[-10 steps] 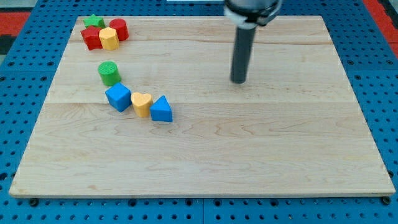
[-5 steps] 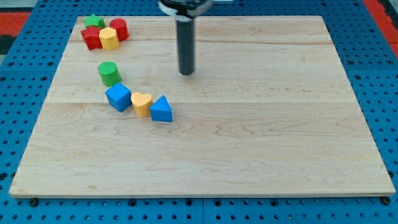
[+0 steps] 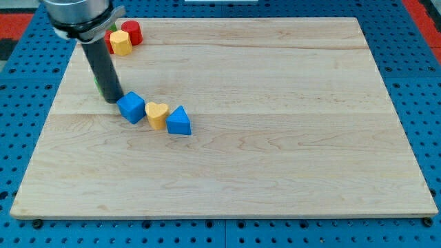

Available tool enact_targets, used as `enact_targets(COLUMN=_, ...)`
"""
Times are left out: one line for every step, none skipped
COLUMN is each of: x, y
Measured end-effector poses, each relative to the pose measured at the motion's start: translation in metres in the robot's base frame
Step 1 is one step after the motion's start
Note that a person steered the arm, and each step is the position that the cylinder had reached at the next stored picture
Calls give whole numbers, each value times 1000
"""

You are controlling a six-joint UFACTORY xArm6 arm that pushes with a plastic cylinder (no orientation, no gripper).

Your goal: Push green circle to the bottom left of the red star

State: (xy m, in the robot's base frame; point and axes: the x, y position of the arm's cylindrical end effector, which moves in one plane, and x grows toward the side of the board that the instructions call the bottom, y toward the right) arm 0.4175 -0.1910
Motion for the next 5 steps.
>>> enact_targets(x=-10, y=10)
enact_targets(x=-33, y=6)
enact_targets(x=-26, y=-1)
enact_targets(x=-26, y=-41)
enact_targets(x=-52, y=-43)
